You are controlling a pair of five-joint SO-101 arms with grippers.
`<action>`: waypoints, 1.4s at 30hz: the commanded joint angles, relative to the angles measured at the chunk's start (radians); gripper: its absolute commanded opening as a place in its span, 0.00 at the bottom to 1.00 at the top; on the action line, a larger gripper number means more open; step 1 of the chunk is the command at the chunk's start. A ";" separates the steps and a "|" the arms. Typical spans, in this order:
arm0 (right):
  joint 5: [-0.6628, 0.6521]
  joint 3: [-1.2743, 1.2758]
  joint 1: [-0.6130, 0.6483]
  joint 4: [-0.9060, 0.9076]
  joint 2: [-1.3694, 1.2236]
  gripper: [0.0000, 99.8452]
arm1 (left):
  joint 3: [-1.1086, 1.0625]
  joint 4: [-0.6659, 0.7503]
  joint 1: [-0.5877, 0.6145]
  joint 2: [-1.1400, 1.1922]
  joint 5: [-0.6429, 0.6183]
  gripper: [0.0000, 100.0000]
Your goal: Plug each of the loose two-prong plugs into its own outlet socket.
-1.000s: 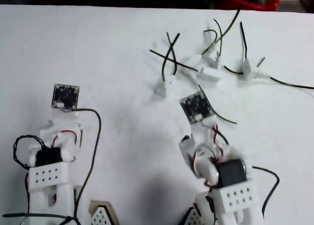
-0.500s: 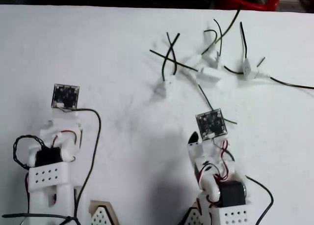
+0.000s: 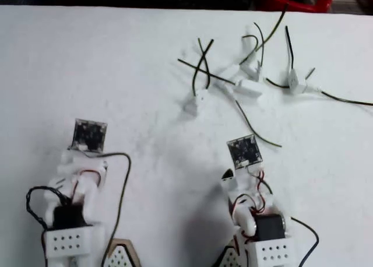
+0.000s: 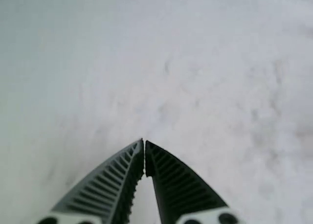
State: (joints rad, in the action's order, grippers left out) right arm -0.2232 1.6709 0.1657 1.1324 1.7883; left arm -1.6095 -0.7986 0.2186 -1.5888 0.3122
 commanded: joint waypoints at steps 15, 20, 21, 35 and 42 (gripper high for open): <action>-0.006 0.020 -0.018 0.125 0.010 0.04 | -0.071 -0.219 -0.131 -0.232 0.015 0.03; -0.008 0.020 -0.018 0.137 0.010 0.04 | -0.084 -0.241 -0.145 -0.231 0.017 0.03; -0.008 0.020 -0.018 0.137 0.010 0.04 | -0.084 -0.255 -0.145 -0.231 0.017 0.03; -0.009 0.020 -0.018 0.137 0.010 0.04 | -0.084 -0.483 -0.143 -0.231 0.015 0.03; -0.009 0.020 -0.018 0.137 0.010 0.04 | -0.084 -0.483 -0.143 -0.231 0.015 0.03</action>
State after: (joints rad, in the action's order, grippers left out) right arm -0.2232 1.6817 0.1596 1.2658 1.7883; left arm -1.6970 -1.2743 0.0852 -1.8113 0.3168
